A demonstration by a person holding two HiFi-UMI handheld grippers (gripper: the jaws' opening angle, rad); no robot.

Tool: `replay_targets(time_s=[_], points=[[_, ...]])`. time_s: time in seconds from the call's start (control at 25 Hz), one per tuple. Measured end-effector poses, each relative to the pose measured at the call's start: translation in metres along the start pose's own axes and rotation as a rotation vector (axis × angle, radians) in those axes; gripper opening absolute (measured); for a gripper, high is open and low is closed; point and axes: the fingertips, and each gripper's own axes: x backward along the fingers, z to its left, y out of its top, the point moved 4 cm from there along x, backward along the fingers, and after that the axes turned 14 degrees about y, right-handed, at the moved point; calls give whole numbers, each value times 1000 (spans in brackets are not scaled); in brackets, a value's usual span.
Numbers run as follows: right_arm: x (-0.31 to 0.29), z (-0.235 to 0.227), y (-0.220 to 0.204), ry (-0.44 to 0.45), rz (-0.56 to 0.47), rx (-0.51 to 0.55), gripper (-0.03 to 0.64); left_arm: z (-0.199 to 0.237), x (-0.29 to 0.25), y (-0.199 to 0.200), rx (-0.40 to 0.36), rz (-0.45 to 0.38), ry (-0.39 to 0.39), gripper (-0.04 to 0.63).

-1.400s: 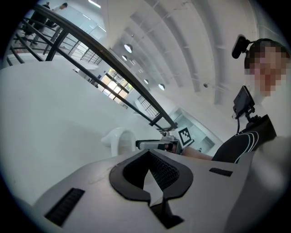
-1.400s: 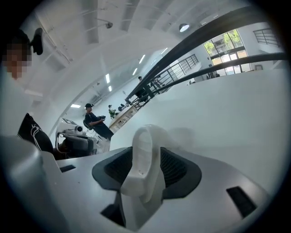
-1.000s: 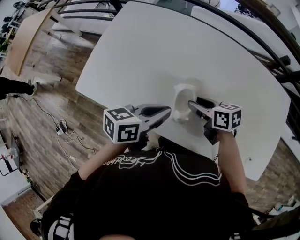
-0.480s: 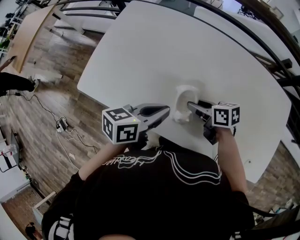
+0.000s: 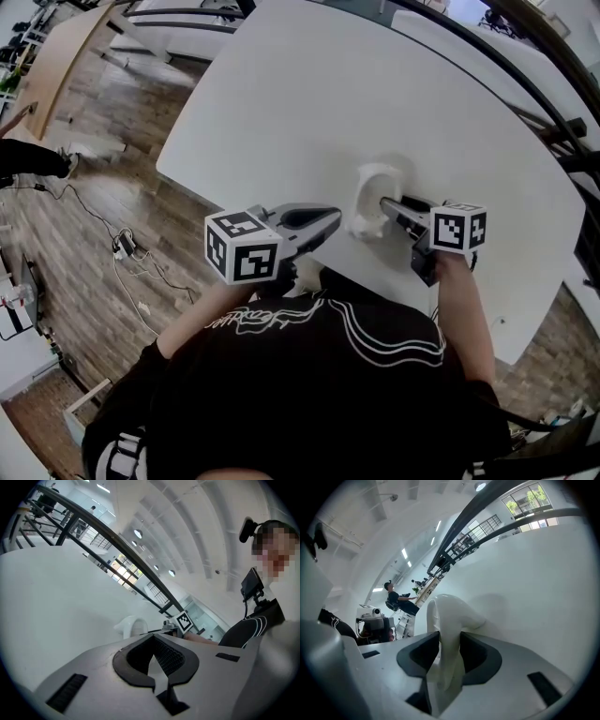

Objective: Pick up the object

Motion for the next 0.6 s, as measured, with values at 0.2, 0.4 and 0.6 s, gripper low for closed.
replay_targets(time_s=[0.2, 0.4, 0.6], points=[[1, -1, -1, -1, -25, -3, 134, 4, 4, -1, 15, -6, 15, 8], [1, 0, -1, 2, -43, -8, 130, 8, 8, -1, 19, -5, 23, 8], [1, 2, 0, -2, -64, 5, 126, 9, 10, -3, 14, 0, 23, 8]])
